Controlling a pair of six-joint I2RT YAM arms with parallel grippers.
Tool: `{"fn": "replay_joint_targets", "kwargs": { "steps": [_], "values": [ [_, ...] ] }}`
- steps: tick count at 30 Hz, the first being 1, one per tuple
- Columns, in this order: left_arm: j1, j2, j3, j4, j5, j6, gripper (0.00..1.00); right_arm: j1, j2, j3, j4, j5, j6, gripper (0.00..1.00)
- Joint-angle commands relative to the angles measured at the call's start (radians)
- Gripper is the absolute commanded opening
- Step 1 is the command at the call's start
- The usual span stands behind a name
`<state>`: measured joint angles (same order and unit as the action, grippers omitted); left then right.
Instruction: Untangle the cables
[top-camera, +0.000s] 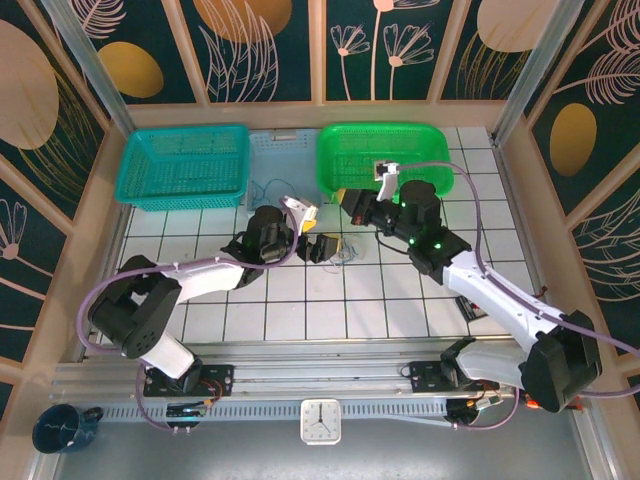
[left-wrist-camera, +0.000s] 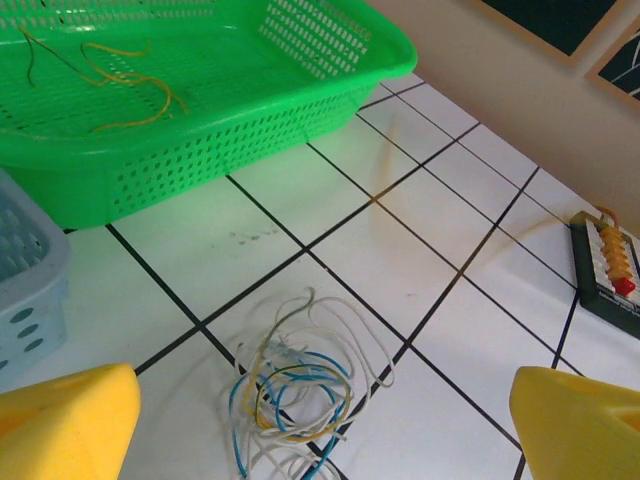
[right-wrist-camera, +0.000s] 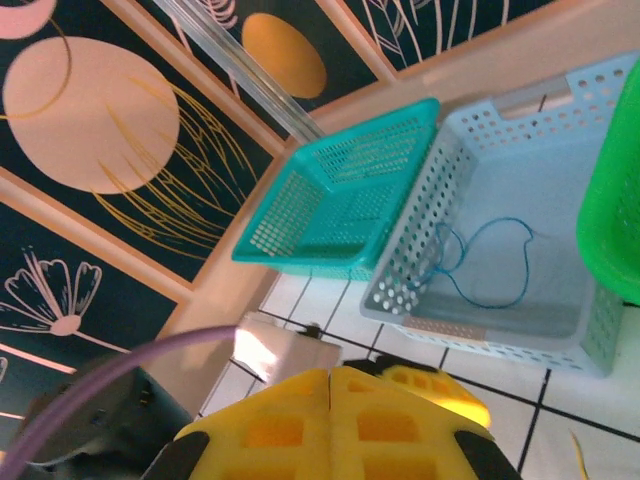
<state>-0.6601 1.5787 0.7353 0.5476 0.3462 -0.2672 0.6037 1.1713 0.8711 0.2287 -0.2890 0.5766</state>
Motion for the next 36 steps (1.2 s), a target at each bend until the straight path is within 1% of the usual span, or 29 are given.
{"fn": "replay_joint_targets", "kwargs": {
  "steps": [1,8,12,18,21,25,26,29,36],
  "values": [
    [-0.007,0.025,0.027,0.008,0.037,-0.005,0.94,0.010,-0.038,0.044,0.019,0.010,-0.015,0.00],
    [-0.018,0.062,0.041,0.013,0.037,-0.006,0.93,0.016,-0.057,0.072,0.048,0.001,0.002,0.00],
    [-0.019,0.063,0.035,0.023,0.032,-0.013,0.93,0.016,-0.058,0.086,0.041,0.016,-0.008,0.00],
    [-0.019,0.042,0.007,0.046,-0.023,-0.028,0.93,0.011,-0.043,0.102,0.027,0.059,-0.022,0.00],
    [-0.019,0.031,-0.006,0.057,-0.038,-0.040,0.94,-0.007,-0.028,0.115,0.020,0.079,-0.028,0.00],
    [-0.019,0.019,-0.026,0.080,-0.060,-0.063,0.95,-0.051,0.010,0.142,0.026,0.083,-0.021,0.00],
    [-0.019,0.015,-0.030,0.083,-0.066,-0.068,0.96,-0.093,0.024,0.151,0.030,0.080,-0.021,0.00],
    [-0.019,0.003,-0.043,0.093,-0.083,-0.078,0.99,-0.176,0.082,0.185,0.039,0.056,-0.002,0.00],
    [-0.018,-0.025,-0.065,0.103,-0.100,-0.102,0.99,-0.332,0.276,0.295,0.055,0.070,0.019,0.00]
  ]
}}
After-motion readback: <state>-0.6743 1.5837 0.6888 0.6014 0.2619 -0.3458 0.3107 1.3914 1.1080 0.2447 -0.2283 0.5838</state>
